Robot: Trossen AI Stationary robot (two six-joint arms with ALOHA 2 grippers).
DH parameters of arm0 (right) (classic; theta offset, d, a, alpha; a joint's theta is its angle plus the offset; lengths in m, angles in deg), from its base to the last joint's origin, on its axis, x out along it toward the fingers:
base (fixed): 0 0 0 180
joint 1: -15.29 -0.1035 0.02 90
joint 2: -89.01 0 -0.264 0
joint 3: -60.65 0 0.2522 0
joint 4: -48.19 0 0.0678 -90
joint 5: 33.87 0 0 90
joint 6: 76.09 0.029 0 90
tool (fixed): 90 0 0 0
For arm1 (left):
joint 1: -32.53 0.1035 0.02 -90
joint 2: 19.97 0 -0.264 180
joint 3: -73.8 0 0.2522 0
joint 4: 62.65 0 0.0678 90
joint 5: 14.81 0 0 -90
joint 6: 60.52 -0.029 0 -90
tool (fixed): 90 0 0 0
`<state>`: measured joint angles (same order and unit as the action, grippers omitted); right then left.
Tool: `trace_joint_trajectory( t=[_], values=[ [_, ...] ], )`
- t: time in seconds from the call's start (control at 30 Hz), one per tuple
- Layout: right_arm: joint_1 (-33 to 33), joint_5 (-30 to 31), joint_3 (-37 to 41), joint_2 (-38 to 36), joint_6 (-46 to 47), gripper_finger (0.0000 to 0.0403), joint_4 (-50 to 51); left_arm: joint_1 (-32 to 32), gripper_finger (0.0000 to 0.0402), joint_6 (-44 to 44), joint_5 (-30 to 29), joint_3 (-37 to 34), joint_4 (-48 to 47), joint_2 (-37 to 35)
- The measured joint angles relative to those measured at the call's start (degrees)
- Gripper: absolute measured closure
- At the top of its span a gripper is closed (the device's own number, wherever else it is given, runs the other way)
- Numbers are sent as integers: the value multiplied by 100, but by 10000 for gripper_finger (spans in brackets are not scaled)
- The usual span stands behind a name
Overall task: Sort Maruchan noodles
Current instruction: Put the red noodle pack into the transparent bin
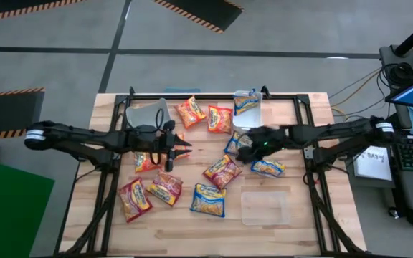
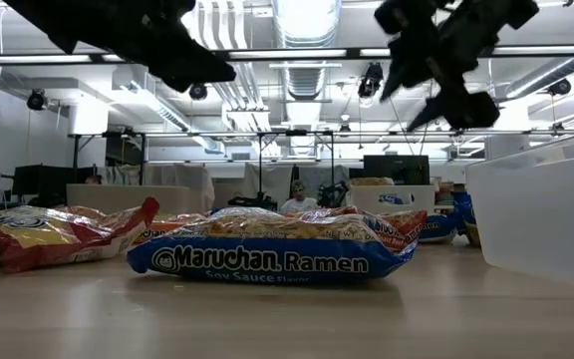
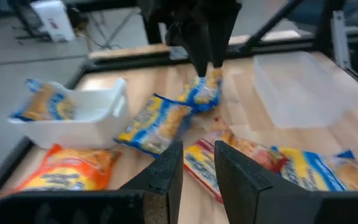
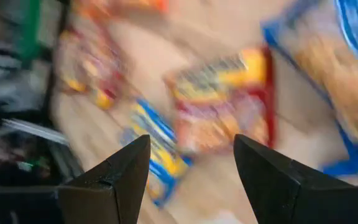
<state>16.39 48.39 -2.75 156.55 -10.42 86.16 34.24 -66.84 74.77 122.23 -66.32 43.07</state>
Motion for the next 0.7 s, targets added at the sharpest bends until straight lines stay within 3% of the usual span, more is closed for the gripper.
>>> trace_joint_trajectory(
  t=[0.27, 0.4, 0.7],
  values=[
    [-47, -270, -474, 804, -257, 184, 338, -307, 327, -142, 146, 40, 424, 822],
    [-45, -271, -652, 1087, -687, 184, 294, -461, 327, -104, 146, 243, 885, 1494],
    [-34, -274, -655, 1644, -896, 184, 403, -659, 328, -45, 142, 899, 874, 3014]
  ],
)
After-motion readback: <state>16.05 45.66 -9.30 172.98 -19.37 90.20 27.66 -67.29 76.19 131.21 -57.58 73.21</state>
